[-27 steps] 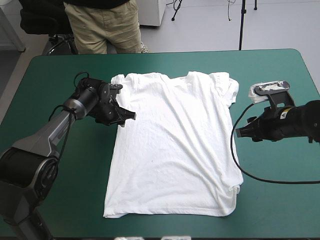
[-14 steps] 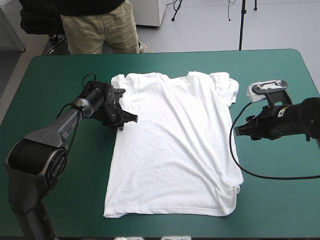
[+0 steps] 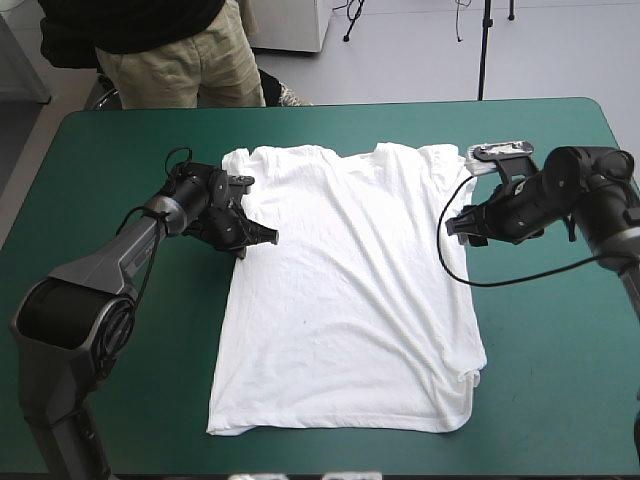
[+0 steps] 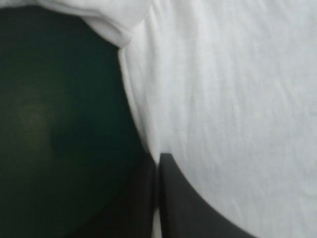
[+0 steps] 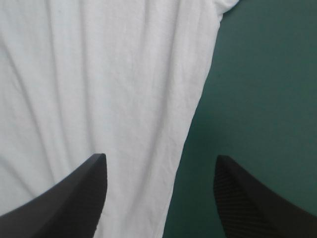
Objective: Fold the cloth
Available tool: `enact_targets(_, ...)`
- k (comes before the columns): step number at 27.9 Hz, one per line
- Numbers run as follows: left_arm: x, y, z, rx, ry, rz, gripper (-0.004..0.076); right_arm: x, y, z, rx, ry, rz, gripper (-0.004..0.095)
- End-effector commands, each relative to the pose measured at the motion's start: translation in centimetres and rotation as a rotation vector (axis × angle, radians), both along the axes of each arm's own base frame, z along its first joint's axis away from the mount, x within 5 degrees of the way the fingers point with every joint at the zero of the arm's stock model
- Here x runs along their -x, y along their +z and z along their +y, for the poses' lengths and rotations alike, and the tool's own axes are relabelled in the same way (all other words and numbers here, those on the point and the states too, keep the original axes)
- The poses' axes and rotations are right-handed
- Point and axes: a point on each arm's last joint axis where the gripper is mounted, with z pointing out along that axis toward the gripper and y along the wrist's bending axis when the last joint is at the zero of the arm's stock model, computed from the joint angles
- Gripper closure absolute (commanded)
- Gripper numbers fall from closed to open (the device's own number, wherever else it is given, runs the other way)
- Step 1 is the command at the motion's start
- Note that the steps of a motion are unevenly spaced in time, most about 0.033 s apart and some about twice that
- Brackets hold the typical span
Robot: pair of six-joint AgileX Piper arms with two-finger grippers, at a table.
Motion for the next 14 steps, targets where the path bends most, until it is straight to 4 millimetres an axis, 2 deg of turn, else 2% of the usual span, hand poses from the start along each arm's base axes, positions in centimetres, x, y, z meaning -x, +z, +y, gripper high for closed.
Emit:
enact_targets(1, 0.0, 1.5, -0.6, 0.051, 0.009, -0.050, 0.0739, -1.7, 0.4, -0.1, 0.005, -0.022, -0.044, 0.0314)
enact_targets(8, 0.0, 1.5, -0.6, 0.051, 0.009, -0.049, 0.0739, -5.3, -4.7, 0.3, 0.022, -0.037, 0.073, 0.0330)
enact_targets(14, 0.0, 1.5, -0.6, 0.052, 0.010, -0.052, 0.0739, -7.3, -7.2, 0.5, 0.022, -0.049, 0.065, 0.0377)
